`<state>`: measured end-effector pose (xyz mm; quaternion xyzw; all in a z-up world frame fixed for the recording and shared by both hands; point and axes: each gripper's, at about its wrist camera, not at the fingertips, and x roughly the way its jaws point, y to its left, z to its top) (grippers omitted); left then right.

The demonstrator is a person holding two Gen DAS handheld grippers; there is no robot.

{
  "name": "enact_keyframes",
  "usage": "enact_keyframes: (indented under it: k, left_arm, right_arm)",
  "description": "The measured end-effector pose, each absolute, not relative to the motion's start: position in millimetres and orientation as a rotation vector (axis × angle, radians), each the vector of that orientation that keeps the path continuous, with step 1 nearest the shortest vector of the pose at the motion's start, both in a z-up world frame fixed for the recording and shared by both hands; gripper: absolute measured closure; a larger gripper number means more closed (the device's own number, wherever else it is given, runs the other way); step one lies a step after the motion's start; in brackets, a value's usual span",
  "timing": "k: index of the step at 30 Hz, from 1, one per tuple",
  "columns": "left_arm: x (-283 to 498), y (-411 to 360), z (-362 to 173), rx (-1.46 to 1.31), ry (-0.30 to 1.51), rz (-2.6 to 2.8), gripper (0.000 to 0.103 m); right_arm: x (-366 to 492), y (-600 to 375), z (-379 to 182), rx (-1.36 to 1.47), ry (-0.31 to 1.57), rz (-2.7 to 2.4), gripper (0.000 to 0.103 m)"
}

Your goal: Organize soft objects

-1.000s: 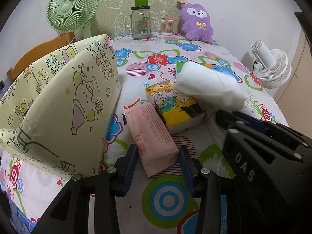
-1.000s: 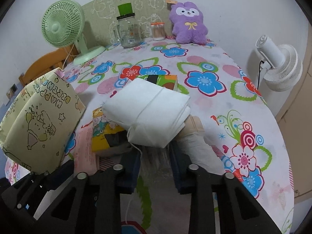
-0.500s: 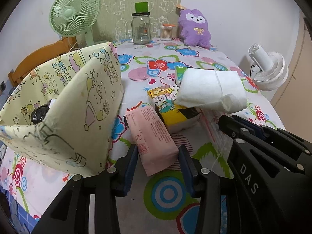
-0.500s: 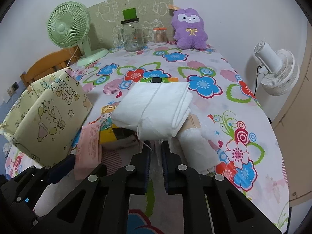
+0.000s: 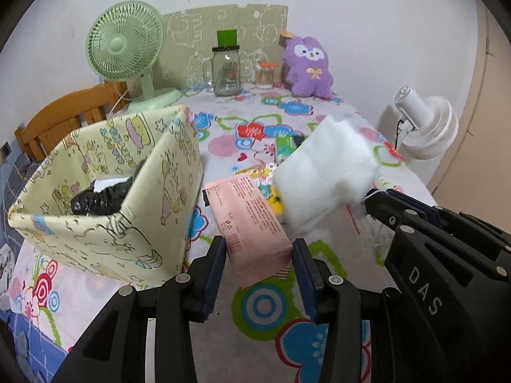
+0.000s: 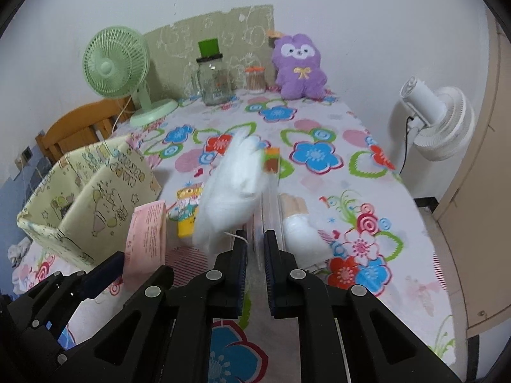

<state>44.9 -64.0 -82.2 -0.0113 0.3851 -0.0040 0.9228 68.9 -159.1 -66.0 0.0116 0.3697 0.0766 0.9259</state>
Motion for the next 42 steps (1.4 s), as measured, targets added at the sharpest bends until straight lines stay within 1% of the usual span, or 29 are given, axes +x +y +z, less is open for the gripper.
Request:
enact_keyframes:
  k: [17, 28, 29, 30, 35, 37, 42]
  left_arm:
    - [38.6, -69.6, -29.6, -0.019, 0.695, -0.056, 0.06]
    - [35.5, -67.1, -6.1, -0.006, 0.664, -0.074, 0.059]
    - [35.1, -66.3, -4.1, -0.006, 0.662, -0.077, 0.06]
    - [34.5, -65.6, -2.6, -0.005, 0.66, -0.079, 0.064]
    - [33.1, -61.1, 2.6, -0.003, 0.649, -0.092, 0.064]
    - [34.2, -59.3, 2.8, -0.005, 0.65, -0.098, 0.07]
    - [36.8, -53.6, -4.8, -0.018, 0.671, -0.1, 0.07]
  right_arm:
    - [48.4, -163.7, -10.0, 0.021, 0.657, 0.138, 0.09]
    - [40.6, -158.3, 17.0, 0.024, 0.618, 0.15, 0.089]
    - [40.2, -157.8, 19.0, 0.027, 0.617, 0.151, 0.089]
    - [39.8, -157.2, 20.9, 0.028, 0.615, 0.153, 0.089]
    - [38.2, -152.9, 27.4, 0.025, 0.61, 0.154, 0.089]
    - [37.2, -150.5, 29.0, 0.024, 0.607, 0.156, 0.089]
    - [38.7, -144.0, 25.0, 0.022, 0.619, 0.162, 0.089]
